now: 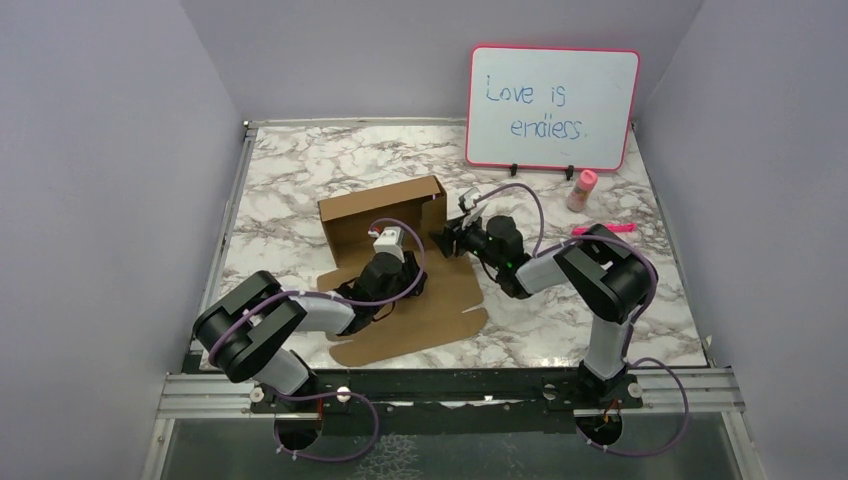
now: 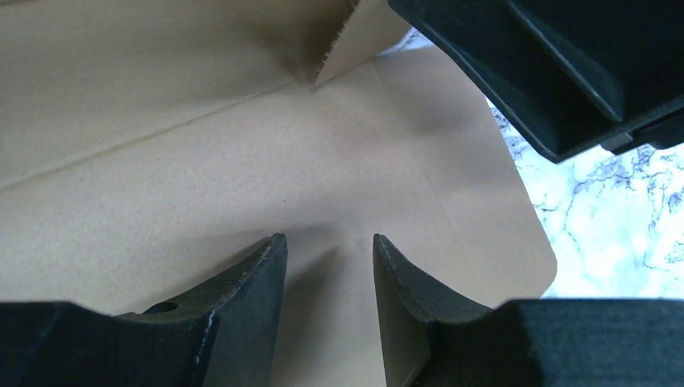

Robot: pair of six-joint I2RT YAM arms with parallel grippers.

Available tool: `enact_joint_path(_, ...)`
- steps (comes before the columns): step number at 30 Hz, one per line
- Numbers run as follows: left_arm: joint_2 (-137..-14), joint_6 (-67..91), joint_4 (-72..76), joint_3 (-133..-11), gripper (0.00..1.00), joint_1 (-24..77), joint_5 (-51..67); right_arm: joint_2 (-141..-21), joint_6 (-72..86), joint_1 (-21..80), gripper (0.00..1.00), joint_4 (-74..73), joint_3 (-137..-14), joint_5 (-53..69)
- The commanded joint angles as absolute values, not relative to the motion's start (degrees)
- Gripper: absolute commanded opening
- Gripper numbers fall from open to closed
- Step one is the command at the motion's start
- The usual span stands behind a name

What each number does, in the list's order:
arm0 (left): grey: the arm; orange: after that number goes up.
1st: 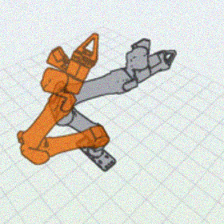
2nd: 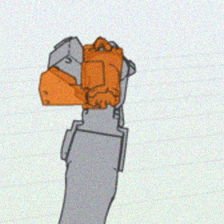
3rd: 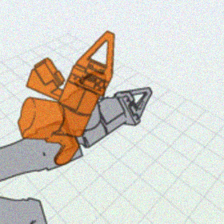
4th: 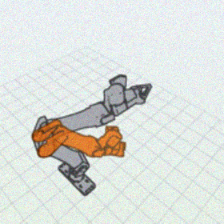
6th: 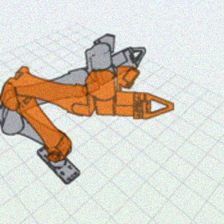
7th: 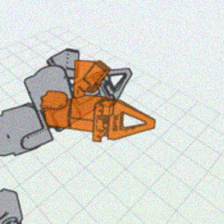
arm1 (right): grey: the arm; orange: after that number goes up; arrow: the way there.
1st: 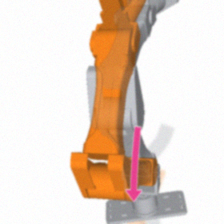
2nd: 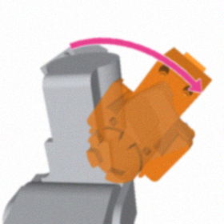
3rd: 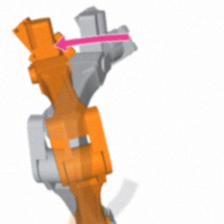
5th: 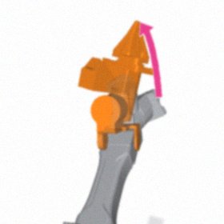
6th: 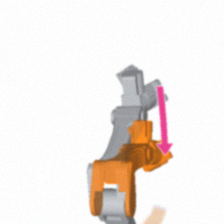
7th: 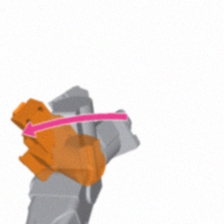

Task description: Fold the paper box

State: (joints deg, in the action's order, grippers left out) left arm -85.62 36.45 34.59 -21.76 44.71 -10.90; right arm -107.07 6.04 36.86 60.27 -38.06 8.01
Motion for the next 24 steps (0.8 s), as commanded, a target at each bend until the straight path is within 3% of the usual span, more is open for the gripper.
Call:
enact_joint_path(1,-86.81,36.2,28.95,-21.44,0.45,46.01,-7.3,-109.56,3.58,37.91,0.51,64.48,-40.75,4.92)
enact_joint_path(6,-85.41,35.48,28.93,-21.45,0.45,46.21,-6.95,-110.54,3.16,38.13,0.41,65.27,-41.44,5.56)
enact_joint_path(15,-76.73,33.48,25.2,-22.01,0.5,46.26,-4.92,-110.83,2.55,38.07,0.43,63.6,-42.55,8.13)
enact_joint_path(24,-61.44,26.72,6.56,-30.83,0.6,46.36,-1.72,-111.07,2.24,38.07,0.43,63.46,-42.85,9.02)
